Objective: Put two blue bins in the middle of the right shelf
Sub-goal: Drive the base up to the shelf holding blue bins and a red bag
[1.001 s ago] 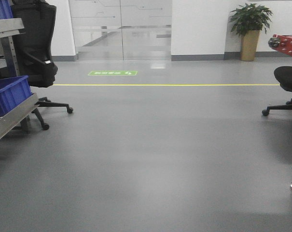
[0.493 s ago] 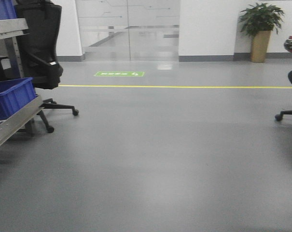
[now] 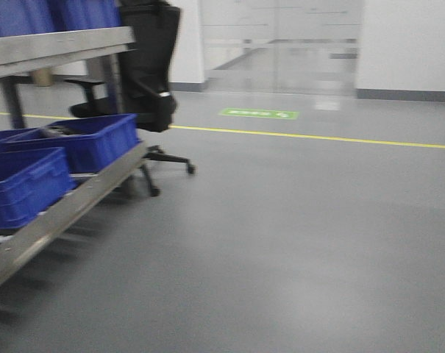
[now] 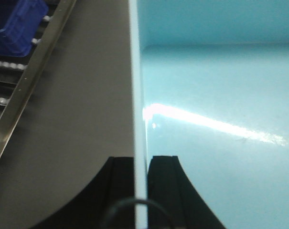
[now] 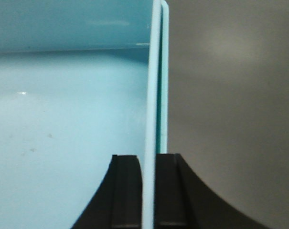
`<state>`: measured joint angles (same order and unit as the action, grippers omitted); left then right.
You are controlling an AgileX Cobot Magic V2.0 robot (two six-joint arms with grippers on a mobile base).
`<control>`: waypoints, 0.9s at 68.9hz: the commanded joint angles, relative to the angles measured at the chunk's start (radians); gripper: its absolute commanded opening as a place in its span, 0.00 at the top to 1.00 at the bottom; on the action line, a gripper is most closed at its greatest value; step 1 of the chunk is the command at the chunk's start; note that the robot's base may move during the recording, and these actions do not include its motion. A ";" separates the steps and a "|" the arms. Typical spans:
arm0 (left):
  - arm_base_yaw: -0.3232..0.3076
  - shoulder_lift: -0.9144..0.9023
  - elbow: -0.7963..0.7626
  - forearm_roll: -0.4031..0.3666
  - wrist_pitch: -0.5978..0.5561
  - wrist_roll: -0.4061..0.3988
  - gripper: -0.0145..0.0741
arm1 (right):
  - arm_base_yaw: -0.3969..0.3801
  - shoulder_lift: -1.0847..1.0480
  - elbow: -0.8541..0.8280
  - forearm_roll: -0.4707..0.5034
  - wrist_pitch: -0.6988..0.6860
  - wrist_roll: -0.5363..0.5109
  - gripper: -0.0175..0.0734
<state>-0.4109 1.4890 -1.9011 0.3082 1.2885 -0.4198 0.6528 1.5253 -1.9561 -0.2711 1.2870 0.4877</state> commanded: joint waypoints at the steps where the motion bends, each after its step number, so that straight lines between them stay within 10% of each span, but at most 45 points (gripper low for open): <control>1: -0.011 -0.017 -0.017 -0.010 -0.067 -0.008 0.96 | 0.008 -0.013 -0.012 0.019 -0.093 -0.008 0.99; 62: -0.011 -0.017 -0.017 -0.008 -0.067 -0.008 0.96 | 0.008 -0.013 -0.012 0.019 -0.093 -0.008 0.99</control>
<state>-0.4109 1.4890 -1.9032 0.3142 1.2885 -0.4198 0.6528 1.5253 -1.9561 -0.2711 1.2774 0.4877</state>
